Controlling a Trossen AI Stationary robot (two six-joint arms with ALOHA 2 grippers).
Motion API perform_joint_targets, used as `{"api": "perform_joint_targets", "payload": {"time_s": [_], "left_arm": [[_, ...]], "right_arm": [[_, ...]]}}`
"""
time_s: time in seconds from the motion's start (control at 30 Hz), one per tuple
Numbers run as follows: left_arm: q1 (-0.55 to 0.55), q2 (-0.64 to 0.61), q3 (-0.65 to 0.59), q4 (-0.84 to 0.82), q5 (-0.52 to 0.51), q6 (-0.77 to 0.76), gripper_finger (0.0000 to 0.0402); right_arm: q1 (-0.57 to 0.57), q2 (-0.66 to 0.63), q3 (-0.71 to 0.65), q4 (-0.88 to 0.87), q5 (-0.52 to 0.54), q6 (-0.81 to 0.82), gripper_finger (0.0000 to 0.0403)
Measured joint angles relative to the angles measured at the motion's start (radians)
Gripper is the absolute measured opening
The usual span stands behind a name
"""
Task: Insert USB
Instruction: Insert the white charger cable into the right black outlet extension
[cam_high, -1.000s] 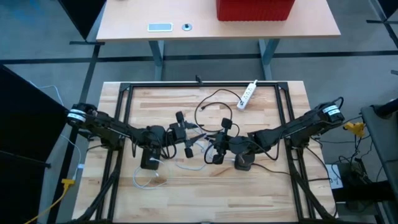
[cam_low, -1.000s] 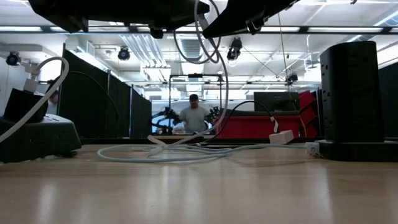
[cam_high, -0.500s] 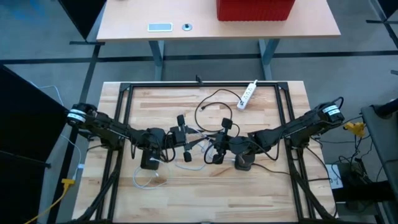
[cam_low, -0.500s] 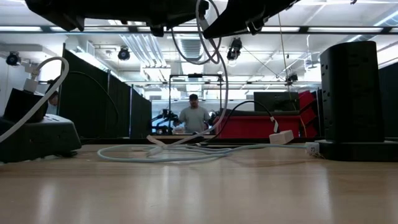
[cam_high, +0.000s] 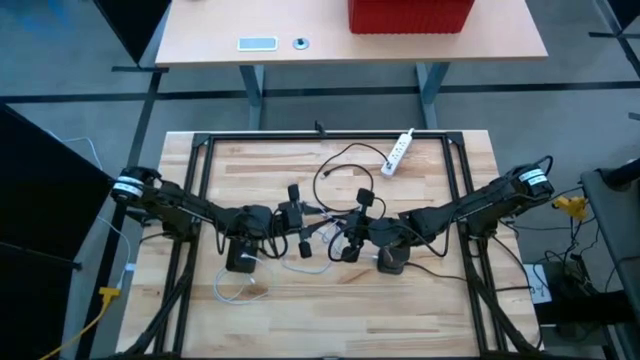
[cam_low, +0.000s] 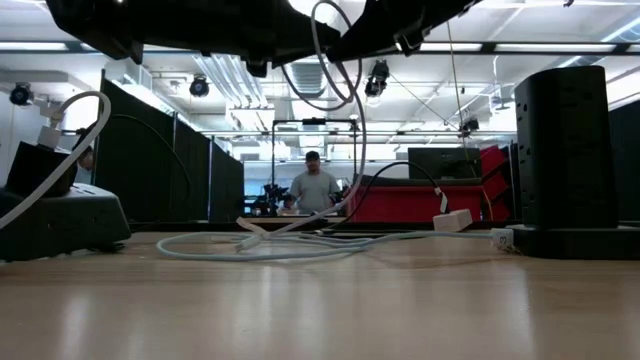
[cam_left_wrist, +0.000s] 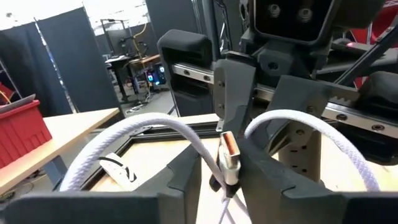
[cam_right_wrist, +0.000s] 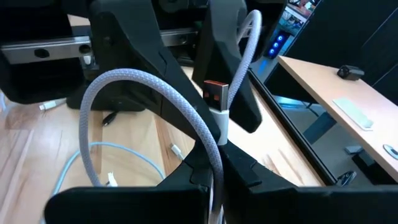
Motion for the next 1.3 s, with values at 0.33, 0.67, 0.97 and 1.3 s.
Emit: {"api": "perform_joint_targets", "payload": {"time_s": [0.33, 0.67, 0.97, 1.3], "left_arm": [[0.000, -0.040, 0.001, -0.086, 0.011, 0.002, 0.0032], [0.086, -0.198, 0.000, -0.364, 0.242, -0.103, 0.0032], [0.311, -0.229, -0.001, -0.442, 0.900, -0.372, 0.0032], [0.414, -0.113, 0.012, -0.403, 1.270, -0.658, 0.0032]], "right_arm": [[0.001, -0.004, 0.023, -0.044, -0.018, -0.004, 0.0001], [0.036, -0.014, 0.152, -0.280, -0.121, -0.074, 0.0102], [0.102, -0.011, 0.196, -0.354, -0.112, -0.286, 0.0193], [0.138, 0.216, 0.197, -0.080, 0.210, -0.913, 0.0186]]}}
